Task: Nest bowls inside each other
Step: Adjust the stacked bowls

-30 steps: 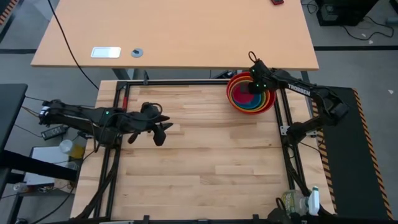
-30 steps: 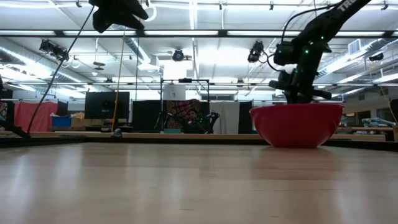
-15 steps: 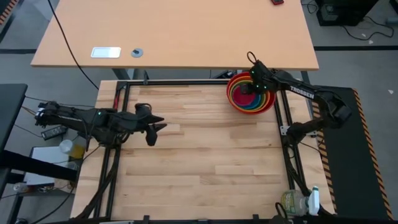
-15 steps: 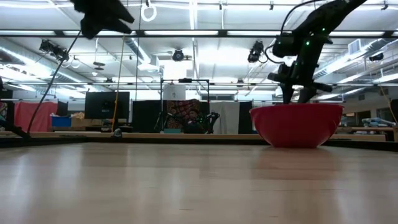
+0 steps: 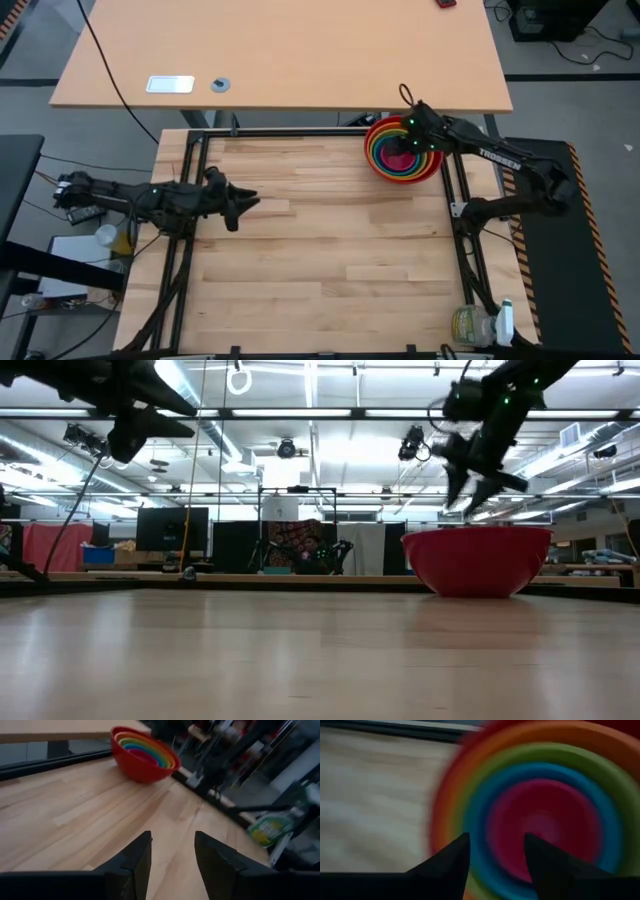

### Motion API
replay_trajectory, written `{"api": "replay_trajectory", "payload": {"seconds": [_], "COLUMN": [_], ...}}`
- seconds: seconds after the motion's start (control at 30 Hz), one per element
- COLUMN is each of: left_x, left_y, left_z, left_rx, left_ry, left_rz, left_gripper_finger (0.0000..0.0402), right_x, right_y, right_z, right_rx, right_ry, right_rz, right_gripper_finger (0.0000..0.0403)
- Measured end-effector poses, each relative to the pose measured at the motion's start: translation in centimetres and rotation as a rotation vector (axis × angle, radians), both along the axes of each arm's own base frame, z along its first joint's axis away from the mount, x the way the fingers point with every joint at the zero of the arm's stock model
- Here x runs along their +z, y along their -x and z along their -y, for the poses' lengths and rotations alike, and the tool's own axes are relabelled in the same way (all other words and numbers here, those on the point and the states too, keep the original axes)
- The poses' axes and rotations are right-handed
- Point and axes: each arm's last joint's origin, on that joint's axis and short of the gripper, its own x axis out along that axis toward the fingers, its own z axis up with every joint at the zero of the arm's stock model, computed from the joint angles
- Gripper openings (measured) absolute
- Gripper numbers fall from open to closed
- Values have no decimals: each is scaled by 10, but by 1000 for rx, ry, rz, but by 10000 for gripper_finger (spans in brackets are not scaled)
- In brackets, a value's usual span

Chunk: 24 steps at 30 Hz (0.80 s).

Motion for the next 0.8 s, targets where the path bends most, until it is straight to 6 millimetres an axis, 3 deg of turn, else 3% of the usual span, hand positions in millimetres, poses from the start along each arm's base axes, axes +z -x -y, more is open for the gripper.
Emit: {"api": "replay_trajectory", "payload": {"seconds": [0.17, 0.33, 0.8], "left_x": [-12, -28, -59], "left_y": [9, 21, 44], "left_z": [-1, -4, -15], "left_rx": [5, 19, 103], "left_ry": [56, 109, 191], "left_rz": [143, 253, 438], "left_gripper_finger": [139, 124, 115], "right_x": [23, 30, -33], "right_y": [-9, 9, 55], "right_z": [-23, -43, -78], "right_rx": [126, 158, 100], "right_ry": [101, 170, 125], "right_rz": [166, 268, 600], "right_gripper_finger": [191, 190, 160]}}
